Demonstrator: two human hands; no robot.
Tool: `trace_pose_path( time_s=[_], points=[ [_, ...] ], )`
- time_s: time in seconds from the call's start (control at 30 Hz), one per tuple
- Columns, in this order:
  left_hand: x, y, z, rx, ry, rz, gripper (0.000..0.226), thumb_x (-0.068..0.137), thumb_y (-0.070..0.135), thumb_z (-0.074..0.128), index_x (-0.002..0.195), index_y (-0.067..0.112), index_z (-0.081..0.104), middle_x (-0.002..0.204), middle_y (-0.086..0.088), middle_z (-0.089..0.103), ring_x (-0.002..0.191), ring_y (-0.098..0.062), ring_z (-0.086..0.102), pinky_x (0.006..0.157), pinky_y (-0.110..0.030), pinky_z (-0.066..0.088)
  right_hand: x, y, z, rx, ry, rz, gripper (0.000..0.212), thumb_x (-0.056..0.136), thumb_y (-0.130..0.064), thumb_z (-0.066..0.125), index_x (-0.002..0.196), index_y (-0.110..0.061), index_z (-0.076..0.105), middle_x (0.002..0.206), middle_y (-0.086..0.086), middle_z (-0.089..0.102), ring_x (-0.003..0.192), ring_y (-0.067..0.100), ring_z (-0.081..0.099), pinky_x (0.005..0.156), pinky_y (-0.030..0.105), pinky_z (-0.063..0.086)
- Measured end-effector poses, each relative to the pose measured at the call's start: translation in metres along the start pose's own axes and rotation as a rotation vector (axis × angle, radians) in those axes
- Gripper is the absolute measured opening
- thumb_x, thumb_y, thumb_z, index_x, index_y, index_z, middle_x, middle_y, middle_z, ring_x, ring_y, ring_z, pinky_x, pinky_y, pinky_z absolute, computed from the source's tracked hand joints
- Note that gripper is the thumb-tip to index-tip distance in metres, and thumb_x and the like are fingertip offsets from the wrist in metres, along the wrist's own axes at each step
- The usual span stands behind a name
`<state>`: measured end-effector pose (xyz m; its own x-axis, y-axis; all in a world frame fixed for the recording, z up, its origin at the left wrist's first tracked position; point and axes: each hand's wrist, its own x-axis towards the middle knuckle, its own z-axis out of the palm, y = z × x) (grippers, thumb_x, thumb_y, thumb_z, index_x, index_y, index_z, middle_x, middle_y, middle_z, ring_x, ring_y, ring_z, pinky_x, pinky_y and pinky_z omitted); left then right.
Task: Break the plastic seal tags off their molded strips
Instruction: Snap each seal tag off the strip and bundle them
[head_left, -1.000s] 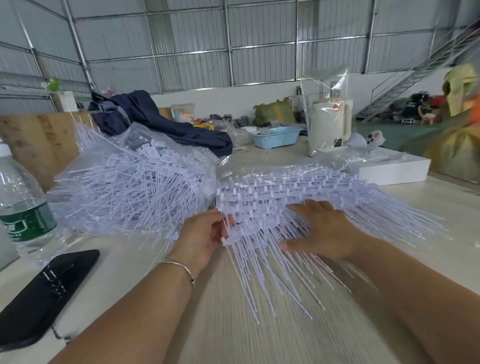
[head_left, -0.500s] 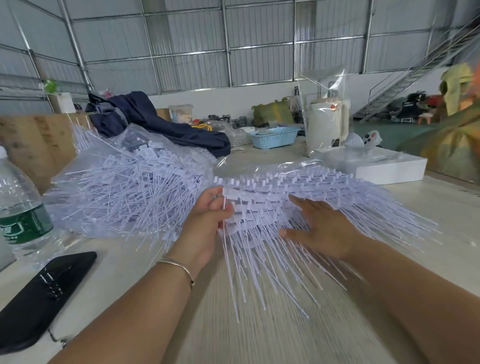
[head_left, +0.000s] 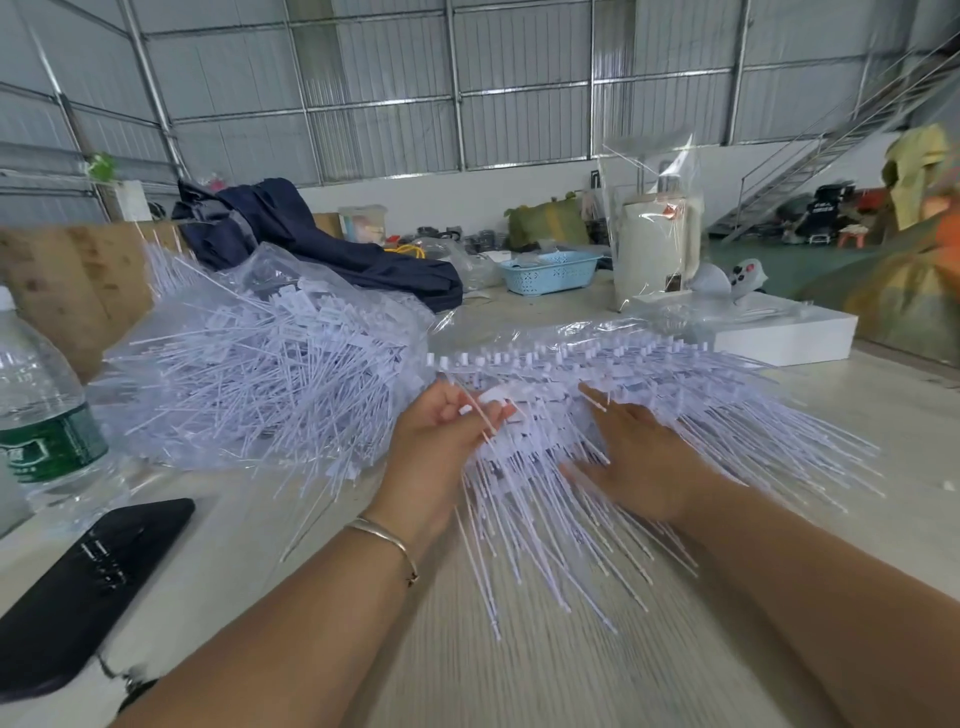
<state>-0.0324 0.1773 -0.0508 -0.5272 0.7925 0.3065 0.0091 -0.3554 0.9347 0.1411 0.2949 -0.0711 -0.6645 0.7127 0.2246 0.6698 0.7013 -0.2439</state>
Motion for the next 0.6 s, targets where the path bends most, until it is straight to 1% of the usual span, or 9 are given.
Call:
trace_pose_path(
  time_s=[0.07,0.17,0.23,0.3,0.37,0.43,0.47,0.53,0.6],
  points=[
    [0.003,0.002,-0.005,-0.28,-0.021,-0.122,0.022,0.087,-0.009,0.06,0.076,0.009,0.055,0.083,-0.009,0.07,0.091,-0.021,0.073,0.071,-0.02,0.057,0.0,-0.003,0.001,0.023,0.019,-0.005,0.092,0.09,-0.063,0.044,0.154,-0.027,-0.01,0.162,-0.001,0.012,0.146,0.022,0.016,0.113,0.046,0.029],
    [0.008,0.005,-0.011,-0.509,0.009,-0.219,0.023,0.09,-0.014,0.05,0.086,0.009,0.055,0.081,-0.008,0.071,0.085,-0.019,0.074,0.058,-0.016,0.055,0.001,-0.004,-0.002,0.15,0.101,0.025,0.102,0.083,-0.067,0.053,0.154,-0.029,-0.009,0.161,0.002,0.017,0.144,0.025,0.024,0.113,0.047,0.03],
    [0.009,0.007,-0.013,-0.626,0.019,-0.272,0.028,0.088,-0.015,0.049,0.099,0.009,0.057,0.084,-0.012,0.072,0.079,-0.017,0.074,0.055,-0.017,0.054,0.001,-0.003,-0.005,0.388,0.175,0.071,0.106,0.074,-0.076,0.055,0.154,-0.036,-0.002,0.159,-0.002,0.023,0.143,0.022,0.029,0.114,0.047,0.03],
    [0.009,0.009,-0.013,-0.679,0.0,-0.294,0.036,0.079,-0.013,0.055,0.107,0.009,0.059,0.087,-0.014,0.073,0.076,-0.015,0.074,0.056,-0.017,0.055,-0.001,-0.003,-0.008,0.684,0.22,0.109,0.102,0.066,-0.084,0.052,0.151,-0.047,0.009,0.158,-0.012,0.024,0.144,0.014,0.027,0.116,0.044,0.027],
    [0.009,0.011,-0.014,-0.714,-0.024,-0.31,0.039,0.075,-0.011,0.055,0.109,0.006,0.06,0.082,-0.012,0.074,0.078,-0.015,0.073,0.057,-0.017,0.055,-0.002,-0.003,-0.009,0.843,0.287,0.124,0.091,0.069,-0.079,0.053,0.148,-0.049,0.018,0.155,-0.017,0.029,0.139,0.011,0.033,0.11,0.037,0.03],
    [0.008,0.012,-0.015,-0.744,-0.008,-0.333,0.035,0.074,-0.011,0.053,0.105,0.003,0.062,0.08,-0.012,0.074,0.074,-0.014,0.073,0.056,-0.018,0.056,-0.002,-0.003,-0.01,0.856,0.372,0.115,0.078,0.081,-0.064,0.057,0.148,-0.043,0.024,0.149,-0.016,0.038,0.132,0.013,0.041,0.1,0.033,0.035],
    [0.008,0.012,-0.015,-0.758,0.013,-0.345,0.031,0.077,-0.012,0.052,0.103,0.001,0.063,0.079,-0.012,0.074,0.071,-0.014,0.073,0.056,-0.018,0.056,-0.002,-0.002,-0.01,0.816,0.411,0.109,0.072,0.086,-0.056,0.058,0.148,-0.039,0.026,0.147,-0.014,0.04,0.13,0.014,0.042,0.099,0.033,0.036],
    [0.01,0.01,-0.017,-0.779,0.063,-0.355,0.024,0.088,-0.012,0.046,0.101,-0.001,0.063,0.078,-0.012,0.073,0.066,-0.013,0.072,0.058,-0.018,0.057,-0.003,-0.001,-0.012,0.615,0.477,0.088,0.065,0.091,-0.049,0.057,0.148,-0.031,0.031,0.146,-0.005,0.042,0.132,0.017,0.04,0.102,0.036,0.037],
    [0.01,0.007,-0.019,-0.766,0.071,-0.354,0.023,0.092,-0.009,0.043,0.104,-0.002,0.062,0.079,-0.011,0.073,0.066,-0.015,0.071,0.062,-0.021,0.059,-0.003,-0.001,-0.013,0.38,0.481,0.048,0.061,0.093,-0.048,0.053,0.147,-0.024,0.037,0.149,-0.001,0.04,0.138,0.018,0.03,0.106,0.036,0.032]
  ],
)
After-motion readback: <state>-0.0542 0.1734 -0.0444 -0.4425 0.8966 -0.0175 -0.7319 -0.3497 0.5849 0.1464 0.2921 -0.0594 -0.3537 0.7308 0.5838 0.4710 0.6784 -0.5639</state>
